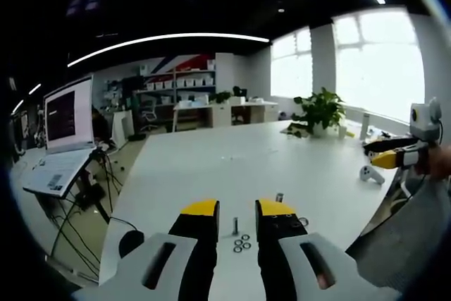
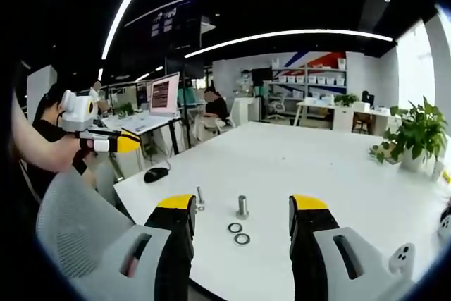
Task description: Place the washer onto the threaded stud by aligning its center hole with the stud, sliding it down to the base, and recovering from edge contact or off-axis alignment until the washer reaches the visible bottom stop.
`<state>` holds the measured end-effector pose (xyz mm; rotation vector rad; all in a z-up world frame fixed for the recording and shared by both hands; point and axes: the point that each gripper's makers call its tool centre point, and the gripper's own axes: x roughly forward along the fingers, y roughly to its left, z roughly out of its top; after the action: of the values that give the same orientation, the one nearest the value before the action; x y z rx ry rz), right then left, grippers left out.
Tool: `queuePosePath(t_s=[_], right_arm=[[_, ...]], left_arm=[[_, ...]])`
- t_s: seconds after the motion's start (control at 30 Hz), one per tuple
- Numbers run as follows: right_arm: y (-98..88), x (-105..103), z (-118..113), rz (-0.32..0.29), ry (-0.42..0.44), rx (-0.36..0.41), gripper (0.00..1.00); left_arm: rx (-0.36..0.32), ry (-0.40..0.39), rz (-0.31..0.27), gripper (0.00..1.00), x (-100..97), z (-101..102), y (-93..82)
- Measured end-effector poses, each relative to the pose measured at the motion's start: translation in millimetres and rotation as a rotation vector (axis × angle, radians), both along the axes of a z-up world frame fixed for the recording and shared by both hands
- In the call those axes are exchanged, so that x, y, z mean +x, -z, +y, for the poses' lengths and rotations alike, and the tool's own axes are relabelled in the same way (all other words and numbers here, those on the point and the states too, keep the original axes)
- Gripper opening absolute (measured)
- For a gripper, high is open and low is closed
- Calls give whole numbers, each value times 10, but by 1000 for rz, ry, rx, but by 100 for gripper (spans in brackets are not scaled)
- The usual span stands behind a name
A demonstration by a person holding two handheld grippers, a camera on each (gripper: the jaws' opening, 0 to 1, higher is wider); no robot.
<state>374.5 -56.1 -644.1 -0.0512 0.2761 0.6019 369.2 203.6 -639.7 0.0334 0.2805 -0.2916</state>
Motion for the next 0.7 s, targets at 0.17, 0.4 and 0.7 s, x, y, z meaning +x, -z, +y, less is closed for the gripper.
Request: queuePosePath(t_s=[0.17, 0.4, 0.7], right_arm=[[14, -1, 14, 9, -5, -1, 56], [26, 11, 100, 16, -38, -29, 56], [144, 37, 132, 115, -60, 3, 49]], left_arm=[[2, 3, -1, 18, -10, -19, -12], [3, -2, 2, 18, -11, -19, -30], [-11, -20, 3, 18, 0, 43, -30]])
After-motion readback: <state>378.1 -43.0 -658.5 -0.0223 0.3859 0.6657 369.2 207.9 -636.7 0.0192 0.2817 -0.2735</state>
